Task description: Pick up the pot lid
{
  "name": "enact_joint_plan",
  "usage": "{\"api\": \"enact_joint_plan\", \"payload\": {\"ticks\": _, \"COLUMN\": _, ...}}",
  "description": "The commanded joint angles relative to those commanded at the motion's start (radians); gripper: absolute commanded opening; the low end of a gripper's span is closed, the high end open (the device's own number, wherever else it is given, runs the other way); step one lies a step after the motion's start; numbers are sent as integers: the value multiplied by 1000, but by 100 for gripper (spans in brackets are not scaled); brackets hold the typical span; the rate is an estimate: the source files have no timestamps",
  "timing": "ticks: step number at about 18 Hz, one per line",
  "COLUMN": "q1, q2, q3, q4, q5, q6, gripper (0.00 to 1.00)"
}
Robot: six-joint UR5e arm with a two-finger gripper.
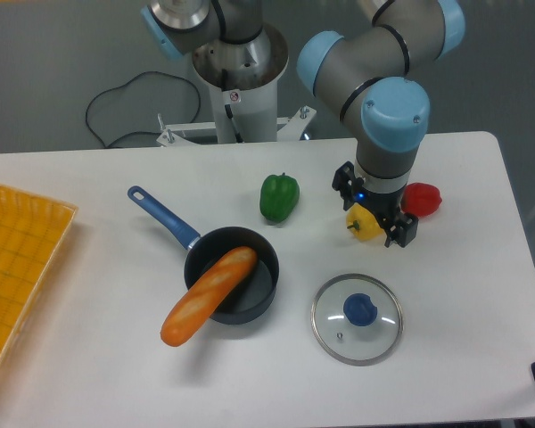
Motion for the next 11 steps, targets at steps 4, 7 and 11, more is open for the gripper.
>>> {"api": "enact_joint_plan", "payload": {"ticks": 4, "q1": 2, "q2": 0, "q3": -5, "q4": -2, "q5": -18, "q6": 0, "gripper": 100}}
{"api": "enact_joint_plan", "payload": {"ticks": 7, "q1": 2, "q2": 2, "q3": -38, "q4": 3, "q5": -20, "q6": -2, "gripper": 100}}
{"api": "enact_joint_plan", "payload": {"ticks": 11, "q1": 29, "q2": 0, "q3": -92, "q4": 15, "q5": -20, "q6": -23, "gripper": 100}}
